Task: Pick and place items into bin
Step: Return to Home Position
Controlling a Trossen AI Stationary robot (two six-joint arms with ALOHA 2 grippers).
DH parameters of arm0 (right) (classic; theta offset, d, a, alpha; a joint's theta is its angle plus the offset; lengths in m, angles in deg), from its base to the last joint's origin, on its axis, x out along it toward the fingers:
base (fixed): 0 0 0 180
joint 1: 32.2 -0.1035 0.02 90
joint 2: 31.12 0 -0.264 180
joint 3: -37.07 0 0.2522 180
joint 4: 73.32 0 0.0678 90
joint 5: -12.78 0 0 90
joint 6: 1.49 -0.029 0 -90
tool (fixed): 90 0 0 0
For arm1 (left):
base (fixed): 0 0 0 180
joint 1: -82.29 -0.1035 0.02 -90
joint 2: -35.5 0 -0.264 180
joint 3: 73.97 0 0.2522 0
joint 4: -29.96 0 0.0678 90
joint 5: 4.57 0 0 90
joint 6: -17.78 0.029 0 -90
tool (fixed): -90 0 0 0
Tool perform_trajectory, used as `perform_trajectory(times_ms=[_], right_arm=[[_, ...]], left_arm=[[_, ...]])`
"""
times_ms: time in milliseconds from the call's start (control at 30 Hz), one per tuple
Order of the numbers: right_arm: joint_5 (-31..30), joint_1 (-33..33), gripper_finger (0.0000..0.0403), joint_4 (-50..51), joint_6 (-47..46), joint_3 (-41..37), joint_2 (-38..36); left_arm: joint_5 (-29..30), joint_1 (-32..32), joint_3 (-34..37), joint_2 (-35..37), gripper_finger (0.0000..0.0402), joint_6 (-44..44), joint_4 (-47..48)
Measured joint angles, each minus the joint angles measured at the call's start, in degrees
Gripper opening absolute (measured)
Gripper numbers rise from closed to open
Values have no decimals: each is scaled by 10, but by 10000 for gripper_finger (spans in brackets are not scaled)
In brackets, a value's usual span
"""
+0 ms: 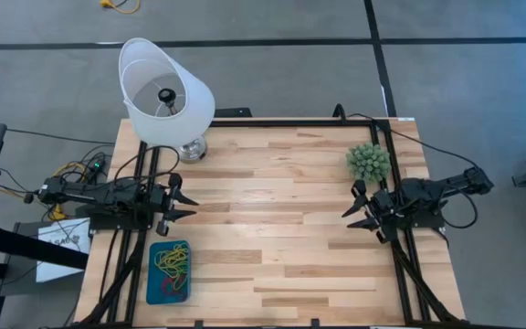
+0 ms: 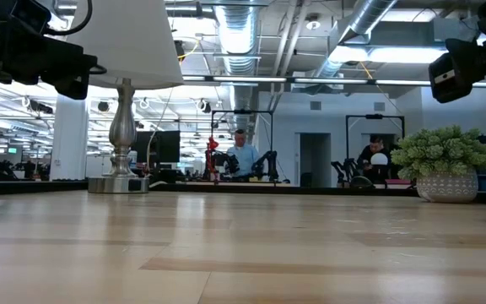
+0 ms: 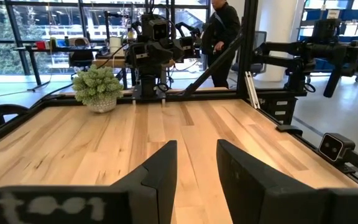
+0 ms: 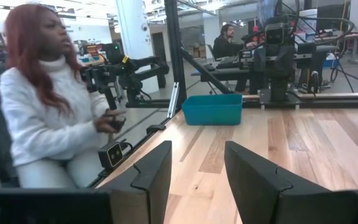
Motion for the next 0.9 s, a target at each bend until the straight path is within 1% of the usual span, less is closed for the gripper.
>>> perform_trajectory(times_ms=[900], right_arm=[[0, 0, 139, 0, 0, 0, 0]], left_arm=[[0, 0, 0, 0, 103, 0, 0]])
